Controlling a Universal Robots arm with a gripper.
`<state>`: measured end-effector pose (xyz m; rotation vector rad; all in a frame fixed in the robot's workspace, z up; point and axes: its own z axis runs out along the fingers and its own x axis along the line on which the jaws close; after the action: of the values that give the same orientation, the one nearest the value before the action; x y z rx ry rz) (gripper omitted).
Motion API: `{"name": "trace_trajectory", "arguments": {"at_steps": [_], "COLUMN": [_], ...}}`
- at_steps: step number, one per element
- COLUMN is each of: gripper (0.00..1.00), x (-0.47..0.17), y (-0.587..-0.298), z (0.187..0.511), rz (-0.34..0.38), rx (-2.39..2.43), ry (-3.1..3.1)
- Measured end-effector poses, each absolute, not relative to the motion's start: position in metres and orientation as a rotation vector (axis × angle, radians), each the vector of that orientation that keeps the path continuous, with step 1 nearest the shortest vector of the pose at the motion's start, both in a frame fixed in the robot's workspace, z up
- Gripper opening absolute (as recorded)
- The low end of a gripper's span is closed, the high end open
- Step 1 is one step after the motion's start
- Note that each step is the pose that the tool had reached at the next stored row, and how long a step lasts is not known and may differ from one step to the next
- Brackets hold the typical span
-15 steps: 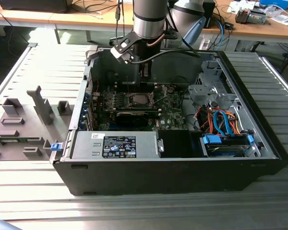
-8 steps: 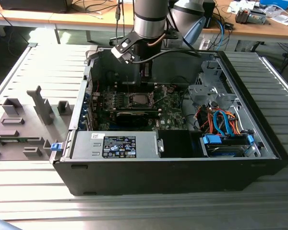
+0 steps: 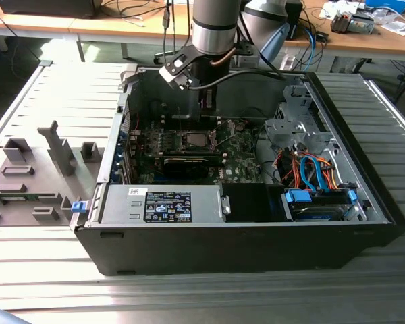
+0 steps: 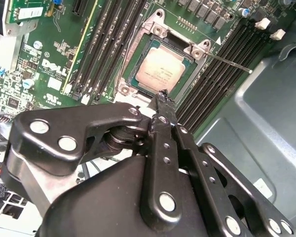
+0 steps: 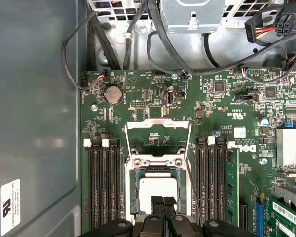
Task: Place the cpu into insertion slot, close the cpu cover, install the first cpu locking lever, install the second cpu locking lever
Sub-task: 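Close the cpu cover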
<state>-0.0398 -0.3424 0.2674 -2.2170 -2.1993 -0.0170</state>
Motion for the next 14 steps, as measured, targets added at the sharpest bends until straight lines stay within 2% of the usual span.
{"name": "trace_trajectory", "arguments": {"at_steps": [14], "gripper": [0.11], "x": [-0.0333], "y": [-0.3444], "z": [0.2674], "rz": [-0.016], "rx": [-2.217], "ry": [-2.199]}}
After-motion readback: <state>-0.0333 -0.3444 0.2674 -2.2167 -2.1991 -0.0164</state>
